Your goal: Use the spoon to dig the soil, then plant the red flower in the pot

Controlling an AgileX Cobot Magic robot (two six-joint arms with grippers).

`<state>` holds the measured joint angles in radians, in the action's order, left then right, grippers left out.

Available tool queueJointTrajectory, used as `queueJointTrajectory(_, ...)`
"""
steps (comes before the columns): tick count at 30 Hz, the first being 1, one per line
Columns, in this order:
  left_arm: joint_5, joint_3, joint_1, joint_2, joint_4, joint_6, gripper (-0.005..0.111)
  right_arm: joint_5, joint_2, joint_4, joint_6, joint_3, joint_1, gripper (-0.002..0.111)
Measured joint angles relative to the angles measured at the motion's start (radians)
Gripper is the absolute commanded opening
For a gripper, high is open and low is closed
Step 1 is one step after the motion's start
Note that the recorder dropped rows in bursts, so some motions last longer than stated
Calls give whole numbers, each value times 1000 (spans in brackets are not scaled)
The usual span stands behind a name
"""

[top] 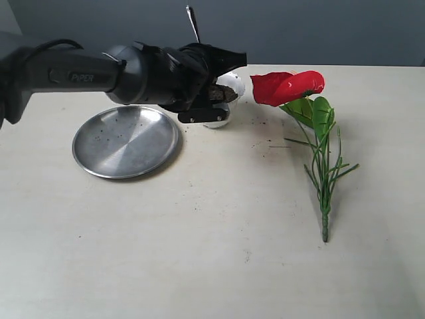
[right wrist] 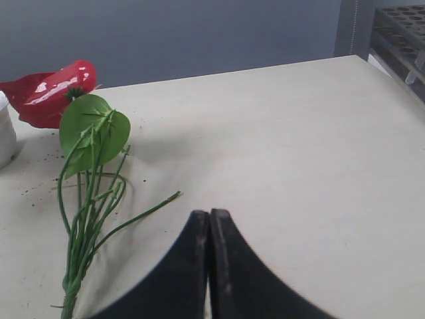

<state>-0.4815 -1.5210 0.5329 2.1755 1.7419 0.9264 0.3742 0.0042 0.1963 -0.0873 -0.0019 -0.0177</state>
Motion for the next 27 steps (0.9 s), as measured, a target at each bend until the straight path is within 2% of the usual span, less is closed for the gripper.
queueJointTrajectory(7, 35, 4, 0, 5, -1, -2, 0, 0, 0, 0, 0, 0, 0, 0)
queueJointTrajectory(12, 37, 52, 0, 5, 5, -2, 0, 0, 0, 0, 0, 0, 0, 0)
queueJointTrajectory(27, -28, 117, 42, -27, 12, -21, 0, 0, 0, 0, 0, 0, 0, 0)
